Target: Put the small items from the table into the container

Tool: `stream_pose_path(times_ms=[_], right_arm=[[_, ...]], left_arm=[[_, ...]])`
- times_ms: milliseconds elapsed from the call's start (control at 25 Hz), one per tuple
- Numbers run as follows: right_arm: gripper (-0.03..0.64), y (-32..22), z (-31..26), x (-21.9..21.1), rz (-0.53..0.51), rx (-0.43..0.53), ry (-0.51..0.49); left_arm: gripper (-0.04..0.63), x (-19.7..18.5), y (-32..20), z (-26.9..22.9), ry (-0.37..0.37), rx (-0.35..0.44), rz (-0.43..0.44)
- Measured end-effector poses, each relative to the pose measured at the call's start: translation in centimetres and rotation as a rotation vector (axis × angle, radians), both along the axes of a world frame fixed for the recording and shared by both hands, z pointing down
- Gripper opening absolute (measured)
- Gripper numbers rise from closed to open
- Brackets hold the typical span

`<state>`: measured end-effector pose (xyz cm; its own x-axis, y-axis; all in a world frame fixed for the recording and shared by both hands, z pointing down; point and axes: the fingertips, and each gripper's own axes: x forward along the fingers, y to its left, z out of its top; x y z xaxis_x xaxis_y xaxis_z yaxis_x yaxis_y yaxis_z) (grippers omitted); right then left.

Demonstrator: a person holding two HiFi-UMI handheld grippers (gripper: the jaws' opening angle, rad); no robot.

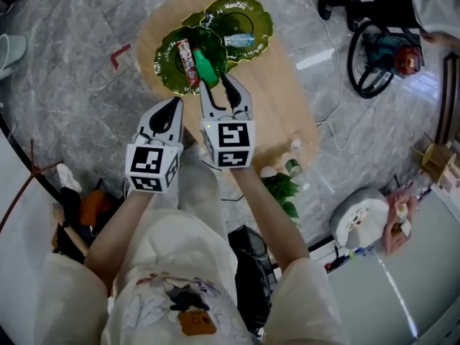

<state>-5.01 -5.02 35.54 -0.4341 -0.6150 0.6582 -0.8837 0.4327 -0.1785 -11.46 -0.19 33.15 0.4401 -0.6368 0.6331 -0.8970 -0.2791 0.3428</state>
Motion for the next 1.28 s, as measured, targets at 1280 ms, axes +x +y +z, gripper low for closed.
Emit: stream_pose_path(times_ms=[1280], right_arm=[[0.024, 10.2, -10.3, 5.8, 0.079, 0.079, -0.047]], left_arm=[[0.008, 6.0, 6.8, -10.8, 0.005, 0.113, 0.162]])
